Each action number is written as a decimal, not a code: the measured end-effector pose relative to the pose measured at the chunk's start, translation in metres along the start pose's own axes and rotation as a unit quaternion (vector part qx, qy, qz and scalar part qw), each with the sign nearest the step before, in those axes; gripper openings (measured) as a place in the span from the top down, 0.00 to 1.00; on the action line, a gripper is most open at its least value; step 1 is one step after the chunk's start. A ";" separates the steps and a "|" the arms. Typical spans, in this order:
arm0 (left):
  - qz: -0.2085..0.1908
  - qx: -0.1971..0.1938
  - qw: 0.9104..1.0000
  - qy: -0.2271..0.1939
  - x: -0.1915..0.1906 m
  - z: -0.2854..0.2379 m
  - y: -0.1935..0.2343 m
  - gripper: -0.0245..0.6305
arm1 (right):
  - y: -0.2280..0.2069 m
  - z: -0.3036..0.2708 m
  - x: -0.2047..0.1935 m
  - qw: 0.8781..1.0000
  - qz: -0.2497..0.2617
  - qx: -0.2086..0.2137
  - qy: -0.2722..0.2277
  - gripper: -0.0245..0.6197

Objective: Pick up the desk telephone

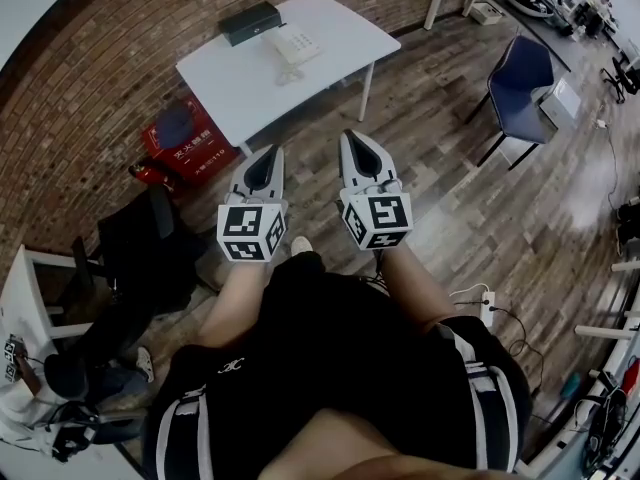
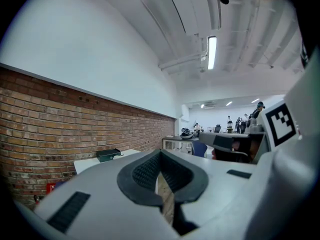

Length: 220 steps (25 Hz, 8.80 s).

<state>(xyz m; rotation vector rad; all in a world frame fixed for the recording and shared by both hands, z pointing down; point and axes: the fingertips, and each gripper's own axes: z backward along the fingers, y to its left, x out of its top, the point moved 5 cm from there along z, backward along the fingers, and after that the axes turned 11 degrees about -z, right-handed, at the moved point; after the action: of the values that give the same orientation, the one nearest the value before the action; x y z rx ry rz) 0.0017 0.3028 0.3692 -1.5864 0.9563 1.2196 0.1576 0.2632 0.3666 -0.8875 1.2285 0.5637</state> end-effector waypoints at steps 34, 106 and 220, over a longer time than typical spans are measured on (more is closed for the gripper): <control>0.019 -0.014 1.000 0.006 -0.025 -0.152 0.074 0.96 | -0.063 -0.165 -0.020 0.999 0.001 0.023 0.037 0.96; 0.166 0.123 0.971 0.123 -0.108 -0.449 0.287 0.96 | -0.221 -0.578 -0.084 0.967 0.011 0.134 0.215 0.96; 0.330 0.038 0.940 0.075 -0.066 -0.489 0.320 0.50 | -0.221 -0.655 -0.060 0.862 -0.219 0.296 0.348 0.66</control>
<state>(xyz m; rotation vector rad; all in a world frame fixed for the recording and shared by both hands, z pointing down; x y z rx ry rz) -0.1713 -0.2562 0.4298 -1.3457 1.7040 1.4878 -0.0511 -0.3952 0.4311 -0.8092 1.6418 -0.5490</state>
